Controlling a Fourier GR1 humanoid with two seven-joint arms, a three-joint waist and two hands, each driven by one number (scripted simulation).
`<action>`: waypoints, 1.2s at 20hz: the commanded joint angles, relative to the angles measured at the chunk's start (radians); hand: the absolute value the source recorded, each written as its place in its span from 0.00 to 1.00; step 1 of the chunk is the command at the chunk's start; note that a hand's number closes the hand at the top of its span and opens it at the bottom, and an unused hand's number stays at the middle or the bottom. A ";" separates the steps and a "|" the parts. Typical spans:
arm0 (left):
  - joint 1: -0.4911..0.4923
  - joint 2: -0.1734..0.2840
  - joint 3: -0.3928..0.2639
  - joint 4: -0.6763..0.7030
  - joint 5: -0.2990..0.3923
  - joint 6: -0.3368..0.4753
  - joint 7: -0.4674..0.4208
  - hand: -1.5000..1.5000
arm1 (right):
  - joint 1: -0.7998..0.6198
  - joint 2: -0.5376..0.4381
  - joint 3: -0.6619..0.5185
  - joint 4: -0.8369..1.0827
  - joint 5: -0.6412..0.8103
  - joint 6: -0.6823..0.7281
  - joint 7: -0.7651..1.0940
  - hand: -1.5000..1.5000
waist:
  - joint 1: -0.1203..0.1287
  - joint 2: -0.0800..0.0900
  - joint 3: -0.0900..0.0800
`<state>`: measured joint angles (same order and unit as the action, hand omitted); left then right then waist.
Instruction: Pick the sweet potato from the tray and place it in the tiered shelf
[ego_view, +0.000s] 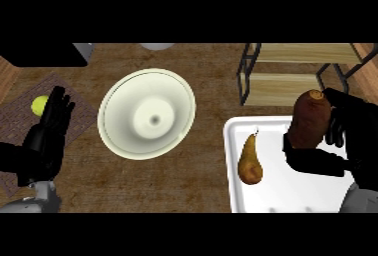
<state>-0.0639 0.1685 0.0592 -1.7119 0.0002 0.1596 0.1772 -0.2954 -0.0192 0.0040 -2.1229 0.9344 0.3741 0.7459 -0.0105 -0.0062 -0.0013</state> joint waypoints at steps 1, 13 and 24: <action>-0.054 0.023 0.042 0.068 0.039 -0.040 -0.002 0.50 | -0.079 -0.048 -0.089 -0.104 -0.040 0.100 0.105 1.00 | 0.005 0.005 0.001; -0.024 -0.002 0.046 0.062 0.022 -0.048 -0.033 0.50 | -0.192 -0.180 -0.275 0.324 -0.084 -0.162 -0.126 1.00 | 0.014 0.008 0.001; 0.033 -0.032 0.016 0.022 -0.006 -0.054 -0.059 0.50 | -0.324 -0.237 -0.330 0.752 -0.117 -0.454 -0.368 1.00 | 0.020 0.008 0.001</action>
<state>-0.0679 0.1412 0.0726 -1.6753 -0.0157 0.1222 0.1377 -0.6033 -0.2340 -0.3065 -1.4866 0.8406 0.0035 0.4674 0.0092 0.0024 0.0002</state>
